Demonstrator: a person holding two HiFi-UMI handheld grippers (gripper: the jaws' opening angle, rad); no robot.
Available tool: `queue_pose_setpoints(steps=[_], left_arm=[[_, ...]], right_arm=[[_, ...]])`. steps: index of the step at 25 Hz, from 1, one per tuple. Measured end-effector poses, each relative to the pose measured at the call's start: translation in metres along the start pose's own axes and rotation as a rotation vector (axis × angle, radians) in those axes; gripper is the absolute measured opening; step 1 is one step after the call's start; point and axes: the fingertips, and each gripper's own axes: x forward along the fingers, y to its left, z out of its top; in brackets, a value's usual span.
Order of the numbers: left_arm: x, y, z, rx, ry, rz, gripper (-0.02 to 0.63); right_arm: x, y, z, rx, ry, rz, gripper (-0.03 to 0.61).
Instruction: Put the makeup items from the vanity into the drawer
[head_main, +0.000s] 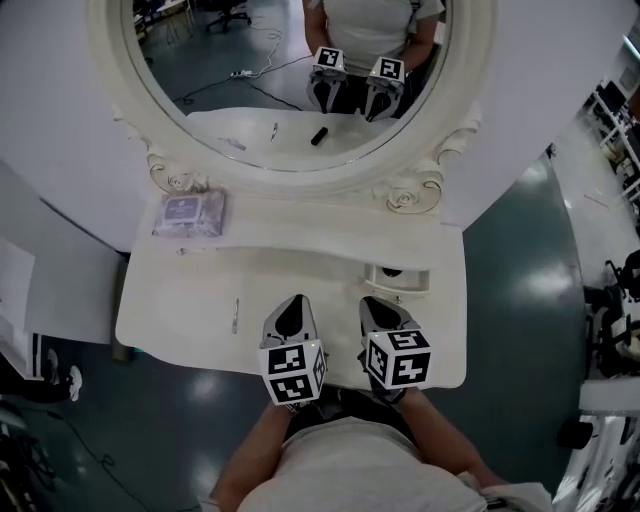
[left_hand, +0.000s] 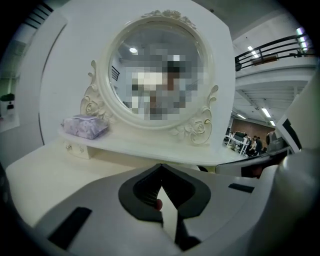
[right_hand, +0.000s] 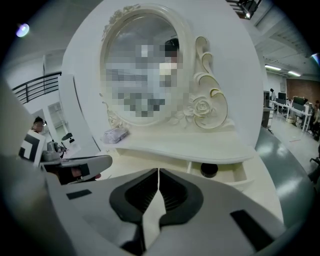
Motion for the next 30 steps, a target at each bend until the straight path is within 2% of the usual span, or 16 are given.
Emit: queue_pose_setpoints(steps=[6, 14, 27, 30], left_arm=[[-0.017, 0.051, -0.026, -0.058, 0.054, 0.108, 0.005], [-0.038, 0.097, -0.047, -0.121, 0.089, 0.201, 0.005], [-0.038, 0.116, -0.090, -0.210, 0.133, 0.200, 0.005], [-0.038, 0.119, -0.098, -0.225, 0.137, 0.199, 0.005]], right_arm=[[0.028, 0.034, -0.017, -0.036, 0.074, 0.075, 0.025], [0.056, 0.076, -0.032, -0.055, 0.129, 0.162, 0.025], [0.070, 0.103, -0.078, -0.091, 0.235, 0.196, 0.028], [0.071, 0.107, -0.087, -0.099, 0.253, 0.202, 0.045]])
